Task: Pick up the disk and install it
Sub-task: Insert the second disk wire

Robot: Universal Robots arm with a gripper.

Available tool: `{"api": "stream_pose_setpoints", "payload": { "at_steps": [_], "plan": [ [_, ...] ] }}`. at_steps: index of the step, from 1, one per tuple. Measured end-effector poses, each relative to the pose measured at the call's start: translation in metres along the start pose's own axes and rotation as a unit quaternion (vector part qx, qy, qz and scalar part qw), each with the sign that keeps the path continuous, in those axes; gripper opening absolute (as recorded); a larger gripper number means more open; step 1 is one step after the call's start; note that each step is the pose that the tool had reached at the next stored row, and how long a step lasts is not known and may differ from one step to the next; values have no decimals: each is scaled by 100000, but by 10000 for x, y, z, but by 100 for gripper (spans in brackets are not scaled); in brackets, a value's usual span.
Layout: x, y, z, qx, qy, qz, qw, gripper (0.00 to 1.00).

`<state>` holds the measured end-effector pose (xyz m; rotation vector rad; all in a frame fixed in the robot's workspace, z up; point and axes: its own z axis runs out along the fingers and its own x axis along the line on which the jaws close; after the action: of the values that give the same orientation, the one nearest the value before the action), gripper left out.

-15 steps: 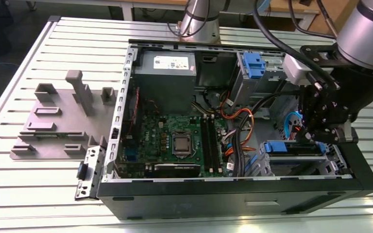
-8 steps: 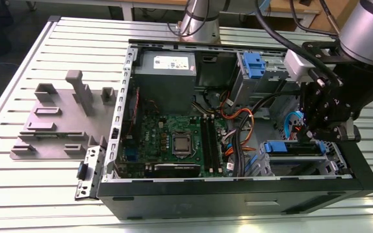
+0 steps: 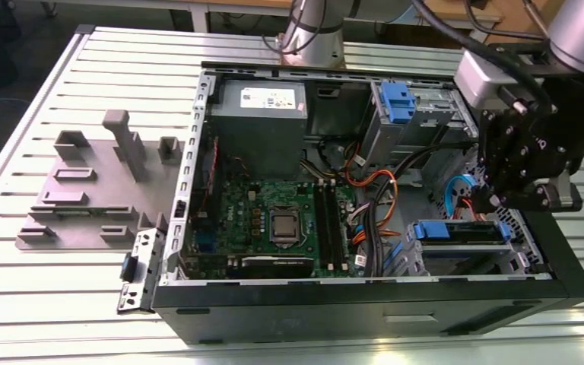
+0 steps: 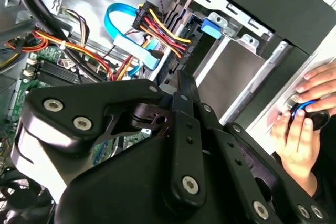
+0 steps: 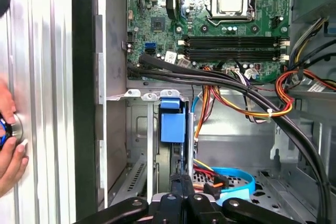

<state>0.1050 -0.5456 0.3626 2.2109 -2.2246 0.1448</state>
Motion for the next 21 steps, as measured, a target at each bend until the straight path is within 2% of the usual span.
{"api": "stream_pose_setpoints", "payload": {
  "at_steps": [4, 7, 8, 13, 17, 21],
  "plan": [
    [-12, -5, -82, 0, 9, 1, 100000, 11],
    [-23, -8, -99, -38, -5, -1, 100000, 11],
    [-24, -12, -99, -160, -5, -4, 100000, 11],
    [-32, -42, -98, -1272, 7, -85, 99992, 11],
    [-49, -42, -100, -1580, 8, -102, 99987, 11],
    [-85, -43, -102, -1689, 9, -109, 99986, 11]
  ]
}}
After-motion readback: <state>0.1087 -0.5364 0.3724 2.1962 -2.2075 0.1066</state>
